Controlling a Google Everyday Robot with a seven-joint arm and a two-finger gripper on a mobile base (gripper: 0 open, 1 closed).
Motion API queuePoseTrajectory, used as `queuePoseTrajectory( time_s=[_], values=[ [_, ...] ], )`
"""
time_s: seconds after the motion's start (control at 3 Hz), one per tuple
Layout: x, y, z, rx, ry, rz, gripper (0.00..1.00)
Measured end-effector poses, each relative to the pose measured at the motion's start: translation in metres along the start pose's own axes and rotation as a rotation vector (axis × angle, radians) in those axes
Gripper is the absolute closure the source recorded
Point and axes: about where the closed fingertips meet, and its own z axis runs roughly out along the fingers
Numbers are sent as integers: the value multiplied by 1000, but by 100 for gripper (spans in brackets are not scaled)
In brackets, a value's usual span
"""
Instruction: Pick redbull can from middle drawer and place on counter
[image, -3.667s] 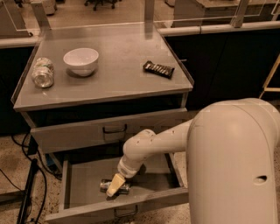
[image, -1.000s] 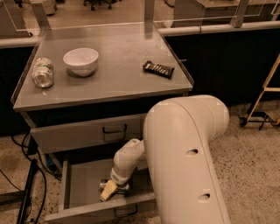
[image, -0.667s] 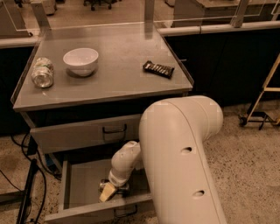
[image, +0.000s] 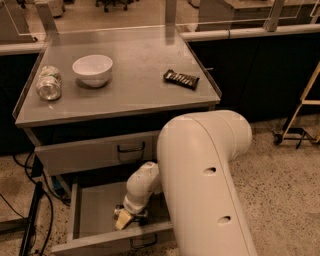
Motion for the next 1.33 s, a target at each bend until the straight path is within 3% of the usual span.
queuePoseTrajectory(
  time_s=[1.0,1.33],
  values=[
    [0,0,0,0,0,0,89],
    [0,0,0,0,0,0,100]
  ],
)
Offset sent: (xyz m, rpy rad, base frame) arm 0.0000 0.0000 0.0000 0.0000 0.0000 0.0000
